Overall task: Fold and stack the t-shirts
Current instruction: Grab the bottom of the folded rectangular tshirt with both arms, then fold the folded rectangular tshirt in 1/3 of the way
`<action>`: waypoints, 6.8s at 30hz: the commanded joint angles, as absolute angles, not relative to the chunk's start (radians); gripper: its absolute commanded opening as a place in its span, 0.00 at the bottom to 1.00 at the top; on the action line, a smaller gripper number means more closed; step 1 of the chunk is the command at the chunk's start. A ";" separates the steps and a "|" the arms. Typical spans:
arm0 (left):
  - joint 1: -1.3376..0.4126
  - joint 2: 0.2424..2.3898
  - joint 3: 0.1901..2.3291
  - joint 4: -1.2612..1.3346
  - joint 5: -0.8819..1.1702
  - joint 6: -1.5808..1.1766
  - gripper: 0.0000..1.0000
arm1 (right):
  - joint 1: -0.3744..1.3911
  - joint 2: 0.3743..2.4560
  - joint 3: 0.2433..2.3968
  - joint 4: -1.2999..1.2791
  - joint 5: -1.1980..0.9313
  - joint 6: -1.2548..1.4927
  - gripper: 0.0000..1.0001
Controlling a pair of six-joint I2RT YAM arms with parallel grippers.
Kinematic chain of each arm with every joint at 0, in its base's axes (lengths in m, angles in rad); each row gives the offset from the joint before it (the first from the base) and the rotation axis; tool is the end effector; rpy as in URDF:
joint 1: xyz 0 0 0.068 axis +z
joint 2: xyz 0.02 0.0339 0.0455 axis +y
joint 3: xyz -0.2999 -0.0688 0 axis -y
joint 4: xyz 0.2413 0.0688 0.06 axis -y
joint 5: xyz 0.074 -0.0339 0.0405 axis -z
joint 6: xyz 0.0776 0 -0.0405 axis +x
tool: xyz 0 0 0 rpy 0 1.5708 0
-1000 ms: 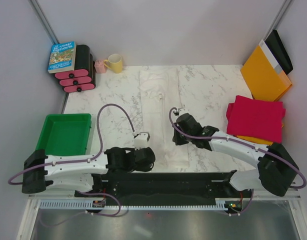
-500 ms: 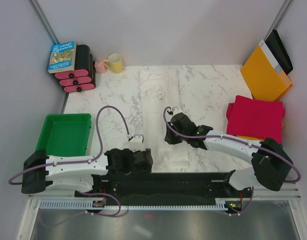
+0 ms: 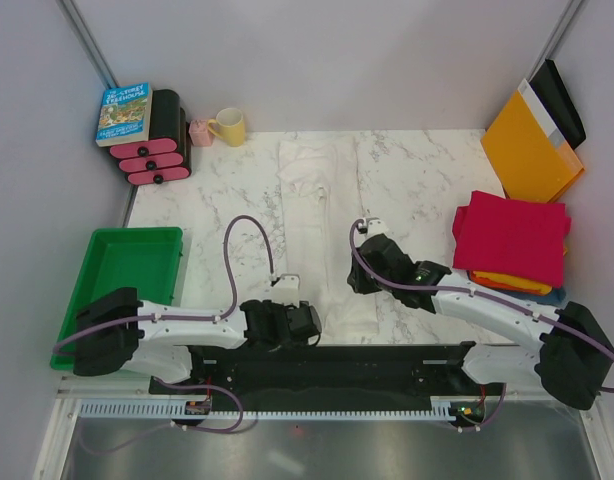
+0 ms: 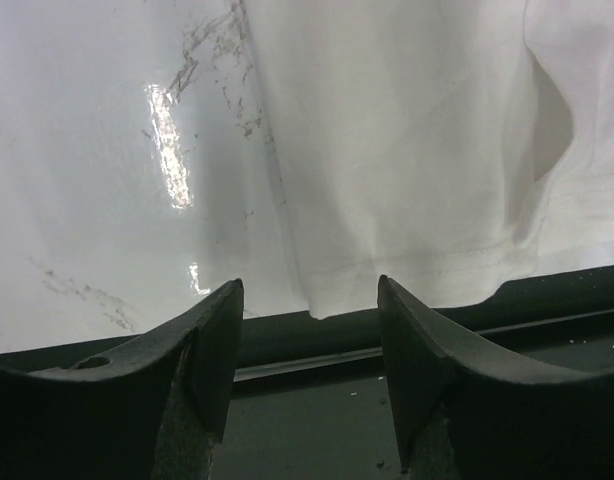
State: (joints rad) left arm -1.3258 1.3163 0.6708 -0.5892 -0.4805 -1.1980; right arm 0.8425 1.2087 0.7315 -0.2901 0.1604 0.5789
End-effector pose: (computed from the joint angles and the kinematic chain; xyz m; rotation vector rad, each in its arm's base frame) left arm 0.0883 -0.2052 0.1717 0.0577 2.5784 -0.2246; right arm 0.1850 0.1888 0.2319 -0.2326 2.3739 0.5155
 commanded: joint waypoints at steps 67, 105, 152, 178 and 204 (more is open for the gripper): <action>-1.325 1.404 0.678 -0.557 -0.466 -1.233 0.02 | 1.032 1.036 0.367 -0.471 0.160 0.985 0.44; -1.384 1.197 0.686 -0.699 -0.514 -1.250 0.02 | 1.294 0.936 0.511 -0.672 0.423 1.153 0.00; -0.652 1.681 1.251 -0.379 -0.494 -0.549 0.02 | 0.632 1.721 1.204 -0.252 0.463 0.517 0.00; -0.545 1.829 1.479 -0.370 -0.454 -0.492 0.83 | 0.571 1.863 1.393 -0.221 0.431 0.491 0.41; -0.741 1.709 1.002 -0.339 -0.330 -0.663 0.02 | 0.793 1.740 0.973 -0.187 0.331 0.673 0.00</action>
State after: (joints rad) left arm -0.7063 1.7870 1.0660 -0.3374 -0.3344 -0.6022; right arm 0.7490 1.8160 1.0454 -0.1585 0.3252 0.6209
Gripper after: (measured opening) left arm 0.025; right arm 0.007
